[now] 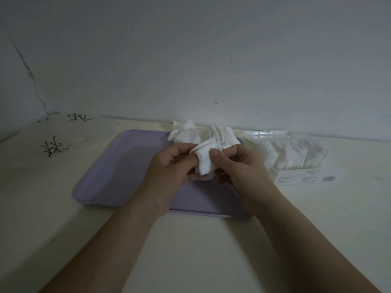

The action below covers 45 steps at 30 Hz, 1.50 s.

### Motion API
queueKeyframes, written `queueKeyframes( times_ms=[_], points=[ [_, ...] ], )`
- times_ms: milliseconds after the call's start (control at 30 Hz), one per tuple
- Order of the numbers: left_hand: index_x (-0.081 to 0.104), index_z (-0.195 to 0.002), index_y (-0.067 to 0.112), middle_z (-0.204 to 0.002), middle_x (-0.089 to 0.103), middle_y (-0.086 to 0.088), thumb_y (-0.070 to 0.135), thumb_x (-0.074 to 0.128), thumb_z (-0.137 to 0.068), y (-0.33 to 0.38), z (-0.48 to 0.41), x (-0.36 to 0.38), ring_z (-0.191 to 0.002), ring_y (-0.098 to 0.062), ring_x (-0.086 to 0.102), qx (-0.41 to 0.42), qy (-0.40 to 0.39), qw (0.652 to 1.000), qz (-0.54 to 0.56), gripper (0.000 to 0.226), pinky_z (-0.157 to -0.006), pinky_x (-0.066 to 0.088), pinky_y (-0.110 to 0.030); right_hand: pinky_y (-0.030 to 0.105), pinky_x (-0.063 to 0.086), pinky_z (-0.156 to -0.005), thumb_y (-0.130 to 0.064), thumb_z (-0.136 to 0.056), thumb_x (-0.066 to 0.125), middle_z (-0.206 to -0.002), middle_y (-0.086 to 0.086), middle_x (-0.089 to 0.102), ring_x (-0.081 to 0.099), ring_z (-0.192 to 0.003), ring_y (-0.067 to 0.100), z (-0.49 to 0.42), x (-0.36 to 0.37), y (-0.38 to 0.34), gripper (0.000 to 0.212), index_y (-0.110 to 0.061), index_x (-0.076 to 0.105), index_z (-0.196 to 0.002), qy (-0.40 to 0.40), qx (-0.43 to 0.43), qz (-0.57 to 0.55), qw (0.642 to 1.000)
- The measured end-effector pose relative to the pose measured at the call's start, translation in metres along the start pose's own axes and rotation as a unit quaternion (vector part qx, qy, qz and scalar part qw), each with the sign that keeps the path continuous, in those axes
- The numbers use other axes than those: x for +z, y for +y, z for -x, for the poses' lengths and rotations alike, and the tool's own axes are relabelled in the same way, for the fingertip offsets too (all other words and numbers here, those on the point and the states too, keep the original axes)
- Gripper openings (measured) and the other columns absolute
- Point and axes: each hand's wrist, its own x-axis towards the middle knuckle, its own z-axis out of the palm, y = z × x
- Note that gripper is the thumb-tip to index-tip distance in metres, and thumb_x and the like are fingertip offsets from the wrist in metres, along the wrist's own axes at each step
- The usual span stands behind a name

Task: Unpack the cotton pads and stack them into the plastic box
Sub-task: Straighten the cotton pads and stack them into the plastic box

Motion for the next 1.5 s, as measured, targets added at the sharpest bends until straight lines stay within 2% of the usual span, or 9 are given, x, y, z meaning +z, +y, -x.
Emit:
queueKeyframes(
  times_ms=[200,433,600,767,900,1033,1300,1400,1500],
  points=[
    [0.075,-0.11,0.006,-0.111,0.078,-0.016,0.0,0.06,-0.1,0.003,0.003,0.0,-0.107,-0.032,0.075,0.005,-0.004,1.0,0.023,0.019,-0.084,0.063,-0.04,0.036,0.059,-0.066,-0.028,-0.089,0.083,-0.093,0.009,0.078,0.072,-0.078,0.025,0.0,0.001,0.001,0.028,-0.009,0.072,-0.107,0.024,-0.054,0.043,0.997],
    [0.071,-0.113,0.001,-0.112,0.077,-0.02,0.015,0.054,-0.107,0.004,0.002,0.004,-0.107,-0.034,0.075,-0.012,0.002,0.998,0.069,0.023,-0.078,0.064,-0.04,0.056,0.064,-0.085,-0.011,-0.095,0.077,-0.094,0.002,0.08,0.078,-0.09,0.029,0.005,0.003,-0.003,0.009,-0.012,0.078,-0.103,0.034,-0.082,0.045,0.995],
    [0.072,-0.12,0.001,-0.118,0.076,-0.02,0.008,0.068,-0.097,0.002,0.001,-0.002,-0.114,-0.036,0.072,-0.015,-0.002,0.999,0.032,0.024,-0.101,0.057,-0.055,0.038,0.064,-0.076,-0.005,-0.089,0.08,-0.093,0.004,0.081,0.078,-0.086,0.024,0.007,0.004,-0.004,0.016,-0.018,0.078,-0.099,0.005,-0.091,0.059,0.994],
    [0.071,-0.119,-0.005,-0.12,0.074,-0.025,0.001,0.064,-0.096,0.003,0.001,-0.004,-0.121,-0.042,0.067,-0.033,-0.031,0.999,0.03,0.025,-0.108,0.052,-0.055,0.023,0.058,-0.072,-0.002,-0.084,0.084,-0.102,-0.008,0.078,0.075,-0.086,0.01,0.004,0.002,-0.001,0.034,-0.024,0.076,-0.108,0.012,-0.077,0.057,0.995],
    [0.069,-0.12,-0.007,-0.122,0.073,-0.024,0.008,0.062,-0.1,0.004,-0.002,-0.004,-0.123,-0.04,0.066,-0.044,-0.013,0.997,0.067,0.026,-0.109,0.049,-0.06,0.034,0.061,-0.084,-0.013,-0.087,0.084,-0.095,-0.004,0.08,0.076,-0.091,0.014,0.002,-0.001,0.002,0.033,-0.016,0.075,-0.118,0.001,-0.039,0.051,0.998],
    [0.066,-0.126,-0.007,-0.123,0.074,-0.022,0.026,0.07,-0.093,0.004,-0.001,-0.002,-0.121,-0.035,0.069,-0.044,-0.034,0.997,0.051,0.047,-0.107,0.052,-0.055,0.049,0.063,-0.092,-0.01,-0.09,0.082,-0.098,0.01,0.082,0.078,-0.098,0.029,0.004,-0.002,0.002,0.019,-0.009,0.078,-0.109,-0.017,-0.032,0.056,0.998],
    [0.071,-0.12,-0.002,-0.118,0.076,-0.02,0.011,0.064,-0.101,-0.001,-0.007,-0.008,-0.119,-0.04,0.069,-0.05,0.022,0.998,0.04,0.024,-0.108,0.049,-0.063,0.036,0.062,-0.076,-0.006,-0.082,0.087,-0.087,0.011,0.079,0.077,-0.082,0.023,0.004,0.0,0.001,0.015,-0.006,0.074,-0.09,0.0,-0.054,0.086,0.995],
    [0.074,-0.116,0.005,-0.115,0.078,-0.015,0.016,0.064,-0.102,-0.001,-0.008,-0.006,-0.115,-0.035,0.071,-0.007,0.076,0.997,0.006,0.02,-0.101,0.056,-0.057,0.047,0.065,-0.081,-0.007,-0.085,0.086,-0.088,0.02,0.078,0.077,-0.085,0.034,0.005,0.002,0.001,0.016,-0.005,0.07,-0.087,0.006,-0.054,0.086,0.995],
    [0.074,-0.111,0.013,-0.108,0.079,-0.005,0.022,0.063,-0.104,0.004,-0.012,-0.012,-0.098,-0.021,0.073,0.083,0.172,0.981,-0.021,0.016,-0.068,0.063,-0.036,0.056,0.064,-0.083,-0.008,-0.089,0.082,-0.089,0.02,0.078,0.076,-0.092,0.043,0.005,0.001,0.001,0.016,-0.007,0.066,-0.088,0.03,-0.045,0.071,0.996]
  ],
)
